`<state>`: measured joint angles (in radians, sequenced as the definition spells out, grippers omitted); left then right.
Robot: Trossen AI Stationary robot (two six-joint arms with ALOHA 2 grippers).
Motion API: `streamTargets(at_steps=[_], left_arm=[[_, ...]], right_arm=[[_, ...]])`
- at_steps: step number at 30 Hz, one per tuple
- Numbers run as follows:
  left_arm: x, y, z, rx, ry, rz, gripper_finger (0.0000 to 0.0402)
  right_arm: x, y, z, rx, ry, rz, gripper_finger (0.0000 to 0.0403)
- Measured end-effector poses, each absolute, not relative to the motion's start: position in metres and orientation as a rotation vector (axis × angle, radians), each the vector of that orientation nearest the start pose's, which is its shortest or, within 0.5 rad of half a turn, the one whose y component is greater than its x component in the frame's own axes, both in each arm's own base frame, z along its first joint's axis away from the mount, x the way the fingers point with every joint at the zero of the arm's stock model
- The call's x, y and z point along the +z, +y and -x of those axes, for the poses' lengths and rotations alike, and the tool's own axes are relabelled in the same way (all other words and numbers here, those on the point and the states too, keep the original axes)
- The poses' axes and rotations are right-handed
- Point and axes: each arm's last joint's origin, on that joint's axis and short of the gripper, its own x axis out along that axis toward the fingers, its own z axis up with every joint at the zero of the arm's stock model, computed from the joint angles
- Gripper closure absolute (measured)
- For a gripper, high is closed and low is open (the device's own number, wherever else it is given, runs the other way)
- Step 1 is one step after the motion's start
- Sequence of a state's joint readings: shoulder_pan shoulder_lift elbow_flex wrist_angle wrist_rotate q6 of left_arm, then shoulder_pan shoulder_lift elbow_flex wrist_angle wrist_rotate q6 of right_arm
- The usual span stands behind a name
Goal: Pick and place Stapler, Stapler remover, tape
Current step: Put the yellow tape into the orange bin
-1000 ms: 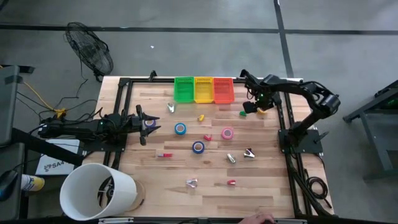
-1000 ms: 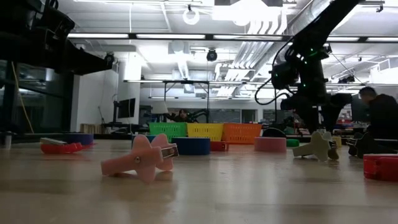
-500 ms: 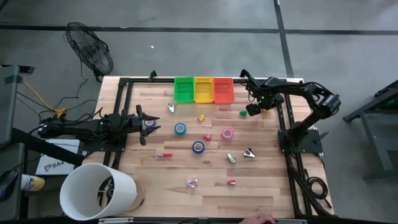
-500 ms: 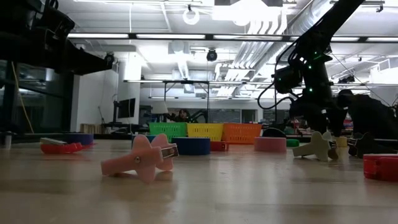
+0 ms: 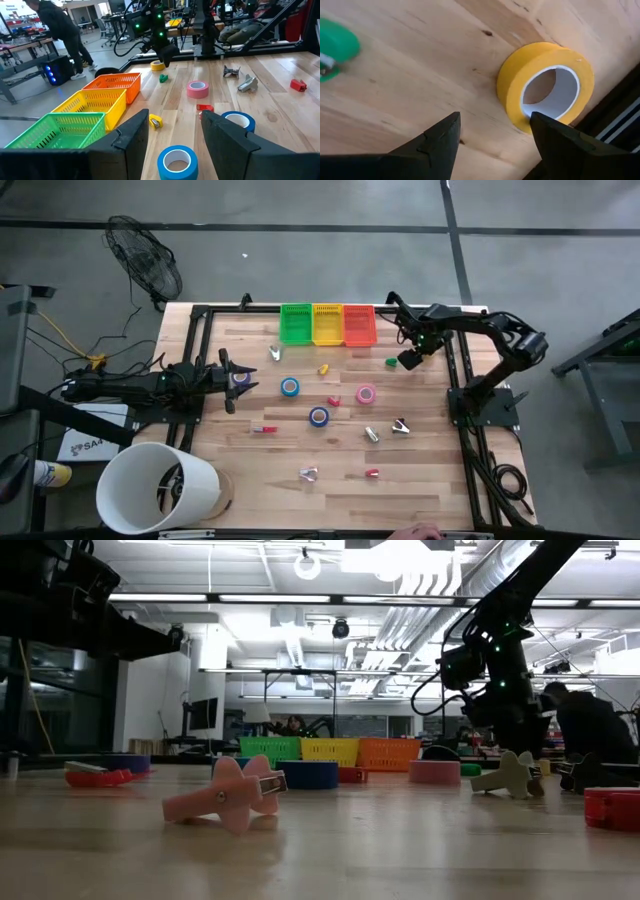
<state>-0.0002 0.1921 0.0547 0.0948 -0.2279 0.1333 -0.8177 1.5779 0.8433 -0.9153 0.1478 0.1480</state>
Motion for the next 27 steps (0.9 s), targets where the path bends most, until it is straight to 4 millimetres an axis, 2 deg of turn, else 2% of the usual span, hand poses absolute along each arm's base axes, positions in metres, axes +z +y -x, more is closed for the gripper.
streamTargets(at_steps=[8, 12, 18, 27], left_arm=[[0.176, 0.007, -0.108, 0.225, 0.057, -0.138, 0.0223], [0.176, 0.007, -0.108, 0.228, 0.057, -0.138, 0.0223], [0.176, 0.007, -0.108, 0.228, 0.057, -0.138, 0.0223], [0.176, 0.007, -0.108, 0.227, 0.057, -0.138, 0.0223]], right_arm=[[0.168, -0.171, -0.156, -0.796, 1.525, -0.571, 0.0167], [0.17, -0.171, -0.154, -0.78, 1.54, -0.529, 0.0167], [0.159, -0.176, -0.151, -0.78, 1.575, -0.527, 0.0167], [0.141, -0.181, -0.158, -0.731, 1.575, -0.593, 0.0168]])
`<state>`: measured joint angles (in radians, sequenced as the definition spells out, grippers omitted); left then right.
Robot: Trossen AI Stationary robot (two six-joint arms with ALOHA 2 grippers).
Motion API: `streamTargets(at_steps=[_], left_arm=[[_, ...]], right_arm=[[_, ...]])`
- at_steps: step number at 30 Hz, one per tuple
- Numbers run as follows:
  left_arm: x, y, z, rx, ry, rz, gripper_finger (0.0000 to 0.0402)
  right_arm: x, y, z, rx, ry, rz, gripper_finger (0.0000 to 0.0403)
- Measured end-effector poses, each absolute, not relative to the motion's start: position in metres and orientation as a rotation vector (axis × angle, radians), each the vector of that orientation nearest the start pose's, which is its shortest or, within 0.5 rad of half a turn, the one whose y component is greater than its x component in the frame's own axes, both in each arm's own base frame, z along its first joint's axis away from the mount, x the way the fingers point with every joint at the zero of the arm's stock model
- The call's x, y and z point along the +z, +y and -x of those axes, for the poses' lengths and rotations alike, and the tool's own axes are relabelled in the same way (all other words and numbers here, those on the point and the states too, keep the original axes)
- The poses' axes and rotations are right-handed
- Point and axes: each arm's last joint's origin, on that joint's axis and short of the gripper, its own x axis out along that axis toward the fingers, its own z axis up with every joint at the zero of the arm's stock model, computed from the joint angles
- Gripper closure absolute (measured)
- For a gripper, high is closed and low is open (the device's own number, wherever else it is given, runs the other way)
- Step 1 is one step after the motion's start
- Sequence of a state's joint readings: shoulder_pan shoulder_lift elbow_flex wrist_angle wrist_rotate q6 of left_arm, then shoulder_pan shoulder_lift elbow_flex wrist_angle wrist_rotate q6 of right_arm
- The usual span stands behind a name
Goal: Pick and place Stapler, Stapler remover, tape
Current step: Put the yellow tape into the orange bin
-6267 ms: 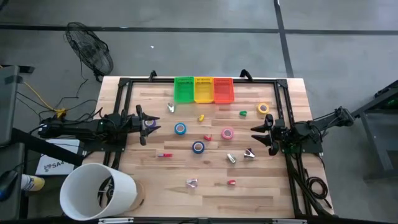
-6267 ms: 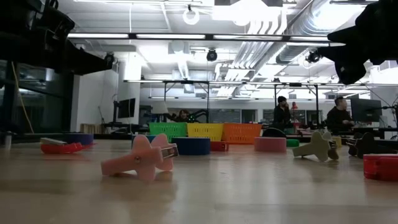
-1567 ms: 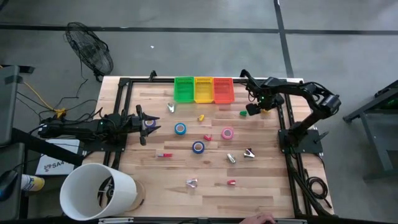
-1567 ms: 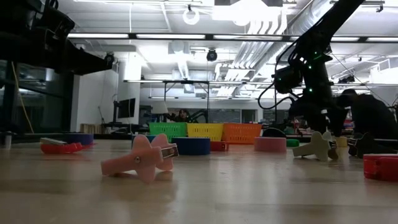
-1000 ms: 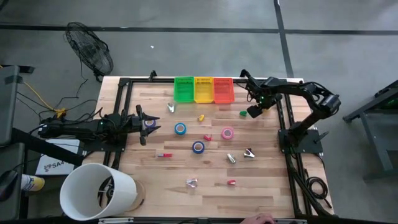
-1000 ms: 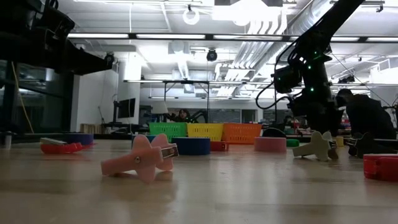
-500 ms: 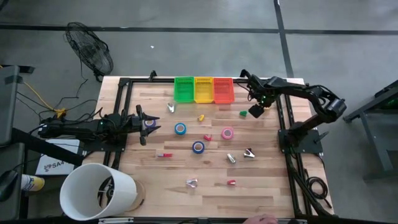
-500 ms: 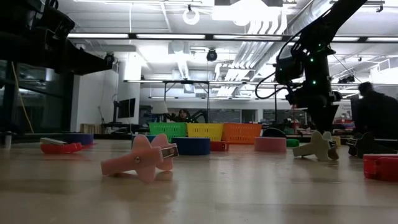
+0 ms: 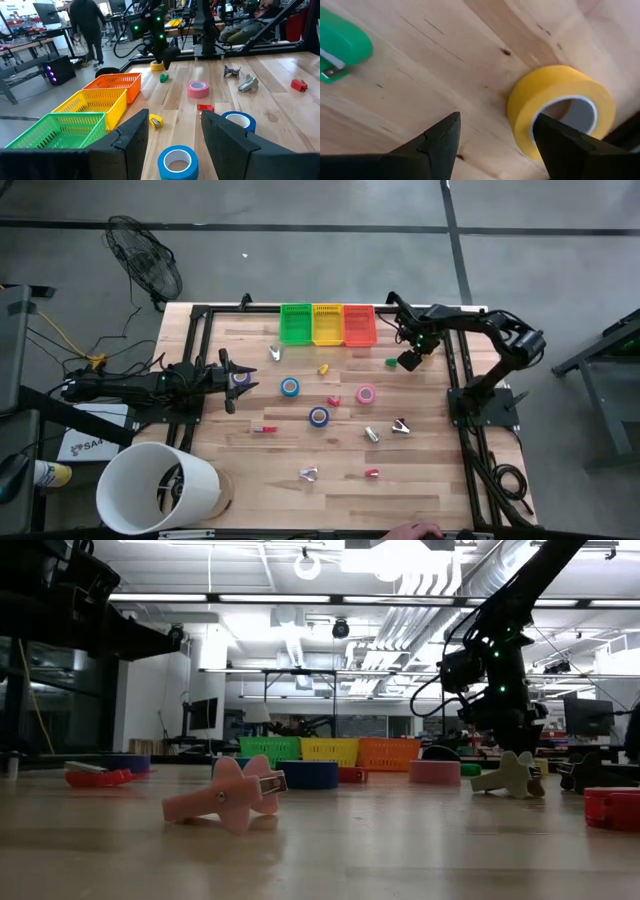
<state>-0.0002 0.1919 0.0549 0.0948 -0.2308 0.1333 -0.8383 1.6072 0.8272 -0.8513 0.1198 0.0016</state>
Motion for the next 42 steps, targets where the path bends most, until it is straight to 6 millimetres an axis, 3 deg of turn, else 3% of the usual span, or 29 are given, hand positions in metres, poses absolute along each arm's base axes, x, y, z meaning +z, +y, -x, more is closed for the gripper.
streamTargets(at_steps=[7, 20, 28, 37, 42], left_arm=[[0.176, 0.007, -0.108, 0.227, 0.058, -0.138, 0.0223], [0.176, 0.006, -0.108, 0.224, 0.057, -0.137, 0.0223], [0.176, 0.007, -0.108, 0.224, 0.057, -0.137, 0.0223], [0.176, 0.007, -0.108, 0.225, 0.057, -0.138, 0.0223], [0.176, 0.007, -0.108, 0.225, 0.057, -0.138, 0.0223]], right_arm=[[0.136, -0.182, -0.16, -0.752, 1.577, -0.64, 0.021], [0.137, -0.181, -0.163, -0.737, 1.573, -0.639, 0.0373], [0.159, -0.187, -0.176, -0.733, 1.553, -0.605, 0.0373], [0.217, -0.204, -0.22, -0.639, 1.35, -0.477, 0.0373], [0.236, -0.215, -0.249, -0.484, 1.292, -0.321, 0.0373]])
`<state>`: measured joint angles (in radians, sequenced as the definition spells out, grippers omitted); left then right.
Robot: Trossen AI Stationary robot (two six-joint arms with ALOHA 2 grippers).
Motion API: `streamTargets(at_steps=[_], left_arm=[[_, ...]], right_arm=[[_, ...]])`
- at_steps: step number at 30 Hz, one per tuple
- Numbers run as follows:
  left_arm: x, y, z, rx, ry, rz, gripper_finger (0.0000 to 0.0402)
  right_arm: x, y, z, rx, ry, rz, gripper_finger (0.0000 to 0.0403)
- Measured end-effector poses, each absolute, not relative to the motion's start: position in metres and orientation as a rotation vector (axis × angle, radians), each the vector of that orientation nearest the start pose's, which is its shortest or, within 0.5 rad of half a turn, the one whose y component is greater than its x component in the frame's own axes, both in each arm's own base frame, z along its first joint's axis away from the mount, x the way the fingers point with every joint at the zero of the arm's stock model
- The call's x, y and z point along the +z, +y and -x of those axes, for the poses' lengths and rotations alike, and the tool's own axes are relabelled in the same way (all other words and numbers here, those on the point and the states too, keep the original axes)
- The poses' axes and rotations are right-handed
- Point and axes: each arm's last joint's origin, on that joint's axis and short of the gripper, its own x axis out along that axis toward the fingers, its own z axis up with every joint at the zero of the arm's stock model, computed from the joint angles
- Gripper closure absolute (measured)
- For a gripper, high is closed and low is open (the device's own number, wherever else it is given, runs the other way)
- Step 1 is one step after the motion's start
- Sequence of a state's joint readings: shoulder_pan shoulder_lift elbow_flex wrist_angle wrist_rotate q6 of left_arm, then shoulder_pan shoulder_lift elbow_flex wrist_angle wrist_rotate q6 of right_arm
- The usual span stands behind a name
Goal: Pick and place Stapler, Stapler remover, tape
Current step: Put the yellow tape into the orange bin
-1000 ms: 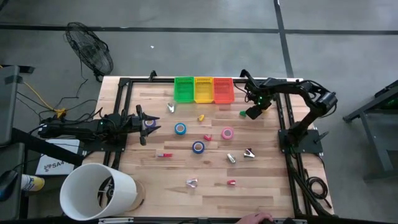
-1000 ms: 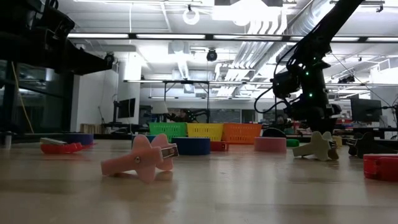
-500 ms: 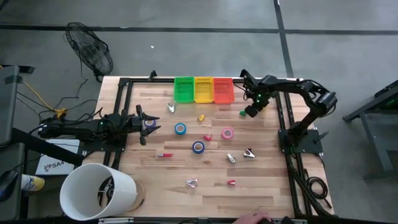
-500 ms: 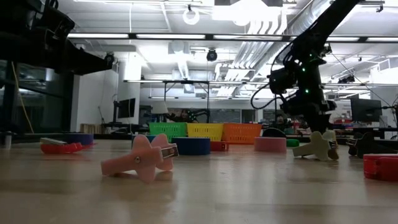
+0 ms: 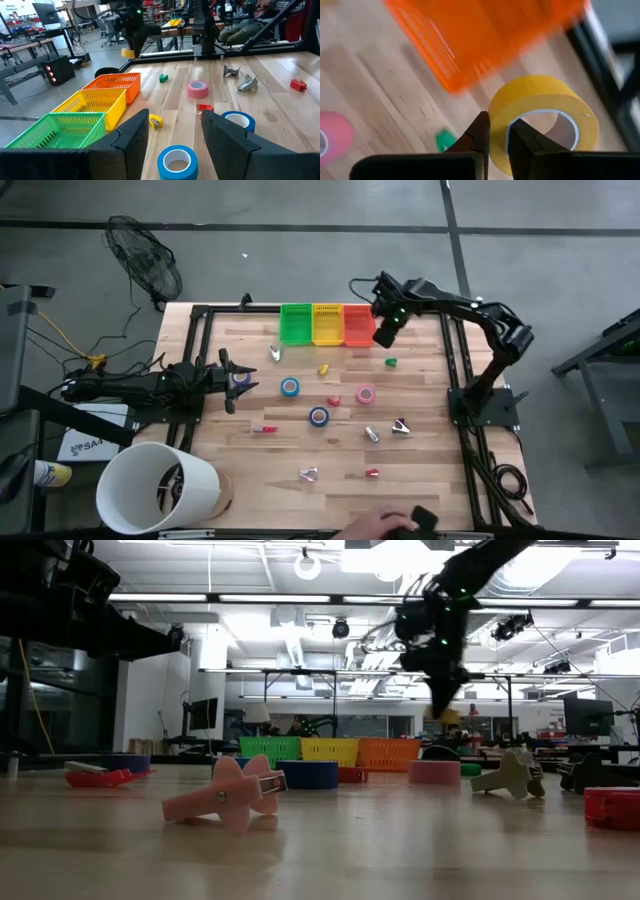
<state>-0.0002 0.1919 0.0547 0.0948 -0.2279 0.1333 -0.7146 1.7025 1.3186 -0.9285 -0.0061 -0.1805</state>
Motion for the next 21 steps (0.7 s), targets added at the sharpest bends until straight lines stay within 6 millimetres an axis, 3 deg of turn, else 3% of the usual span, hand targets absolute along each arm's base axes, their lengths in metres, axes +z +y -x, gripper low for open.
streamTargets(at_steps=[6, 12, 17, 21], left_arm=[[0.176, 0.007, -0.108, 0.225, 0.057, -0.138, 0.0223], [0.176, 0.007, -0.108, 0.228, 0.058, -0.138, 0.0223], [0.176, 0.007, -0.108, 0.228, 0.057, -0.138, 0.0223], [0.176, 0.007, -0.108, 0.228, 0.058, -0.138, 0.0223]], right_arm=[[0.231, -0.234, -0.286, -0.277, 1.33, -0.233, 0.0373], [0.216, -0.251, -0.313, -0.179, 1.422, -0.211, 0.0371], [0.211, -0.258, -0.33, -0.165, 1.449, -0.215, 0.0365], [0.205, -0.259, -0.34, -0.225, 1.434, -0.338, 0.037]])
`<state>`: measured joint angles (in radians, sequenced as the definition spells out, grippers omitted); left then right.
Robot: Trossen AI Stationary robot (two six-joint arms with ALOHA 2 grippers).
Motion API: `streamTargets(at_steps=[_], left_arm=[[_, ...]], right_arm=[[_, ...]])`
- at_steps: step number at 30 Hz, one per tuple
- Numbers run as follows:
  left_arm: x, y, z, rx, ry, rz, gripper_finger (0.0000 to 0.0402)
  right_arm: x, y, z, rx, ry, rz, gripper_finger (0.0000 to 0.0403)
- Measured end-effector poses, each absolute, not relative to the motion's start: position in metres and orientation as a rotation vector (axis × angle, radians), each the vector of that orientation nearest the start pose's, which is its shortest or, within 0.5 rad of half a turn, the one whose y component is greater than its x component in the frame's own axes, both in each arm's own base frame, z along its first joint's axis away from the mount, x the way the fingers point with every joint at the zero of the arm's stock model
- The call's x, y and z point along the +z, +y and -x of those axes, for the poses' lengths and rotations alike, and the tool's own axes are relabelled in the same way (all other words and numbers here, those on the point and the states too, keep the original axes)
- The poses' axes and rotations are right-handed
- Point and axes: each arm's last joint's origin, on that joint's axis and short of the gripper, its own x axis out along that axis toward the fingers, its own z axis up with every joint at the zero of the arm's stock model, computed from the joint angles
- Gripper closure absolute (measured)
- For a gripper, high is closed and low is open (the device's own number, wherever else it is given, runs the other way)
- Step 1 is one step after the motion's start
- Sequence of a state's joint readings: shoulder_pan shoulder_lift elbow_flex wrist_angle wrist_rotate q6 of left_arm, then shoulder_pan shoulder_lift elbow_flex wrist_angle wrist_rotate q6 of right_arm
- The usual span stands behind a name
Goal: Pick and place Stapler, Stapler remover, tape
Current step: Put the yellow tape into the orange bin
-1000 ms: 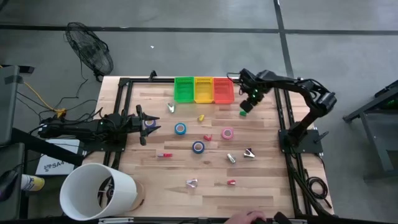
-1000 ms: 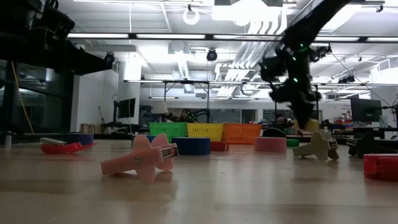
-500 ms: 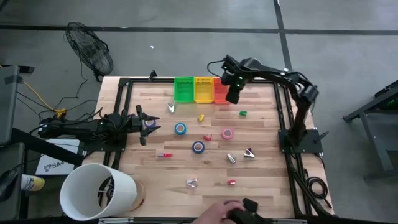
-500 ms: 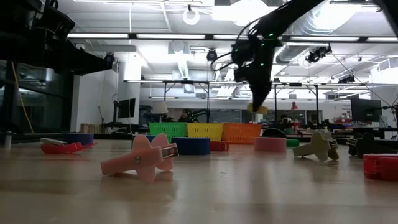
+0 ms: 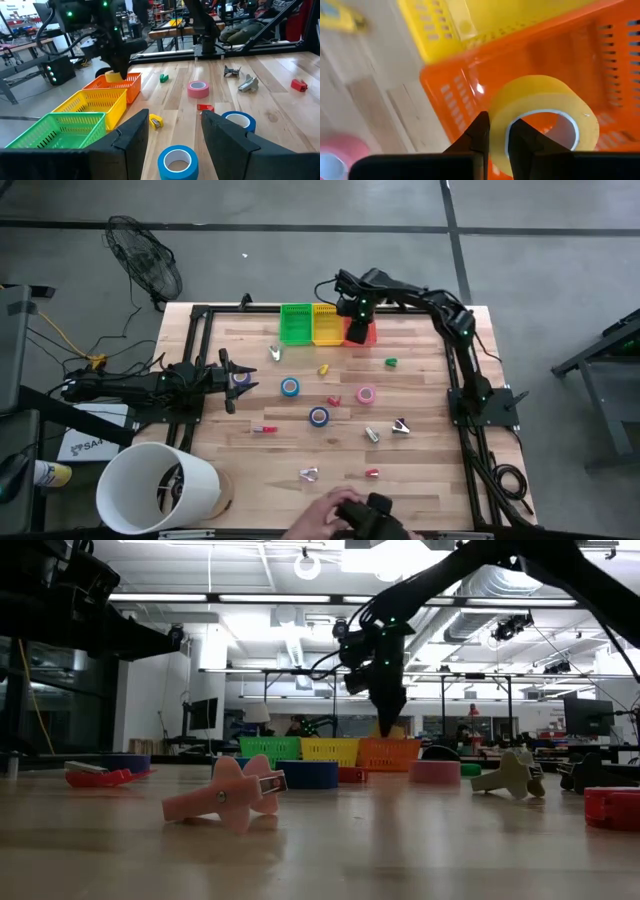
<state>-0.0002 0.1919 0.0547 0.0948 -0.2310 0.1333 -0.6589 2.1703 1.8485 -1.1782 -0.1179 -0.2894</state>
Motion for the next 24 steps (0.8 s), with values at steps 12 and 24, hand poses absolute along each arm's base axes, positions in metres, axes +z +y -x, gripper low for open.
streamTargets(at_steps=[12, 24], left_arm=[[0.176, 0.007, -0.108, 0.227, 0.058, -0.138, 0.0223], [0.176, 0.006, -0.108, 0.223, 0.057, -0.137, 0.0223]], right_arm=[[0.185, -0.264, -0.347, -0.512, 1.39, -0.663, 0.0366], [0.179, -0.266, -0.348, -0.576, 1.383, -0.713, 0.0336]])
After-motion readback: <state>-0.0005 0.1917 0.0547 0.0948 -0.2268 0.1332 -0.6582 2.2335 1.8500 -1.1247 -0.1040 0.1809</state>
